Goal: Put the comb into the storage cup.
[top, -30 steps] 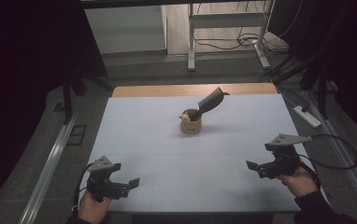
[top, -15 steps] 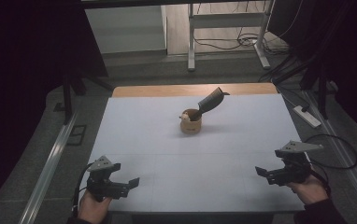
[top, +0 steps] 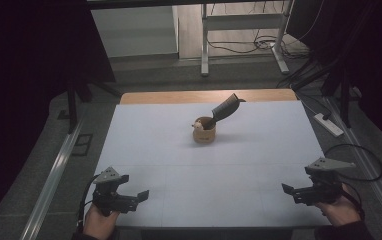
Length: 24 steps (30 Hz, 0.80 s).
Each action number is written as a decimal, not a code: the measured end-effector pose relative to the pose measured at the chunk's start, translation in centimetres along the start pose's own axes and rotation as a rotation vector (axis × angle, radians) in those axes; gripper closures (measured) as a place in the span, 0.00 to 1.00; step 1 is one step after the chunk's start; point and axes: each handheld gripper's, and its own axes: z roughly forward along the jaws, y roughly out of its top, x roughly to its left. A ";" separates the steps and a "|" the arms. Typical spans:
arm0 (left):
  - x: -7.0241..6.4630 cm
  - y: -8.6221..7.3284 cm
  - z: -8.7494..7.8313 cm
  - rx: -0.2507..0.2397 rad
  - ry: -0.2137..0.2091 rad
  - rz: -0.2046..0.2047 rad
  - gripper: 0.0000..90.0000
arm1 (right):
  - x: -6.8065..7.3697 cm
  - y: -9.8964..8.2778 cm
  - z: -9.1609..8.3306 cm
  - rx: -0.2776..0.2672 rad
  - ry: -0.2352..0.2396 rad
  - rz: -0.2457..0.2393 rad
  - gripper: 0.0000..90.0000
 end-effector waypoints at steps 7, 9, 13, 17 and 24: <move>0.0 0.0 0.0 0.001 0.001 0.002 0.01 | 0.1 -0.7 -0.4 0.009 -0.016 0.008 0.00; 0.0 0.0 0.0 0.001 0.003 0.002 0.01 | 0.1 -0.9 -0.6 0.013 -0.022 0.009 0.00; -0.1 0.0 0.0 -0.006 0.008 0.003 0.01 | 0.1 -1.3 -0.8 0.031 -0.031 0.014 0.00; -0.1 -0.1 -0.2 -0.017 0.009 0.002 0.01 | 0.2 -1.7 -0.9 0.052 -0.045 0.020 0.00; -0.1 -0.1 -0.1 -0.012 0.012 0.006 0.01 | 0.3 -2.0 -1.1 0.074 -0.068 0.030 0.00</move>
